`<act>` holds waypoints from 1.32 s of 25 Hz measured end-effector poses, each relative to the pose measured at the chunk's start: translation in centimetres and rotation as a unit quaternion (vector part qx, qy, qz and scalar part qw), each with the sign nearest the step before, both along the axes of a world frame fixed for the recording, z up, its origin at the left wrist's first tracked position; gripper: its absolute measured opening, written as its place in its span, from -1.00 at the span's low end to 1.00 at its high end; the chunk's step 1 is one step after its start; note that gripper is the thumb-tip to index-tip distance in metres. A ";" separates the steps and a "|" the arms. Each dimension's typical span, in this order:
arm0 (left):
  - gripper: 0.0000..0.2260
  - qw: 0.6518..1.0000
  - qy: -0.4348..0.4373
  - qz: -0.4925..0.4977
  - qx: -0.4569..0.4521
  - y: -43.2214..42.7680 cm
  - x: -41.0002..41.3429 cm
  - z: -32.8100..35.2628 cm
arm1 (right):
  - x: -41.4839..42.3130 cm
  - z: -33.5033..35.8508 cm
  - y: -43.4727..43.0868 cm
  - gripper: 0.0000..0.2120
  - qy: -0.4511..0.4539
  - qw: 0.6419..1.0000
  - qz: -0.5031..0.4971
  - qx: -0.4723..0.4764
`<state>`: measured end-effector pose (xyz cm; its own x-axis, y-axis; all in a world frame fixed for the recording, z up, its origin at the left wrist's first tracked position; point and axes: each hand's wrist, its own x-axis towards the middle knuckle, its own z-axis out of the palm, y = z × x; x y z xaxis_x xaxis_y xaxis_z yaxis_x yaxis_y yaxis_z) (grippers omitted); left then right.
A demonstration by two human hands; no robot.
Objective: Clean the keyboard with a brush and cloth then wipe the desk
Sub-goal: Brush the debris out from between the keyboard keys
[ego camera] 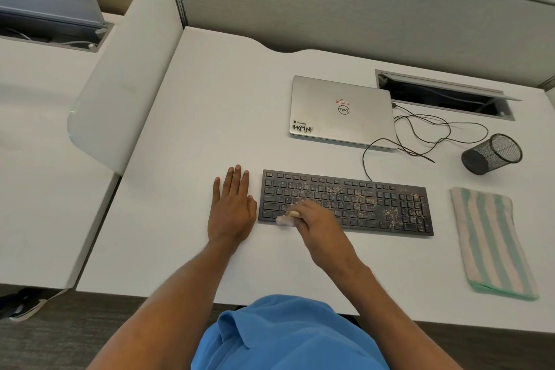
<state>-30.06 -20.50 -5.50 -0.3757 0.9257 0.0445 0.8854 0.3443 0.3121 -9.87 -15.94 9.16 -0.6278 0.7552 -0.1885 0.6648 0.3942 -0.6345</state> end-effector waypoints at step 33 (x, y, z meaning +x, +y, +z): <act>-0.41 1.000 0.008 0.002 -0.007 0.2 0.0 0.2 | -2.5 1.8 9.1 -0.82 0.027 0.995 -0.098 0.009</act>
<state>-30.02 -20.33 -5.35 -0.3793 0.9245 0.0376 0.8888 0.3527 0.2926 -12.38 -6.88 10.94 -0.4774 0.8667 -0.1446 0.6953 0.2719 -0.6653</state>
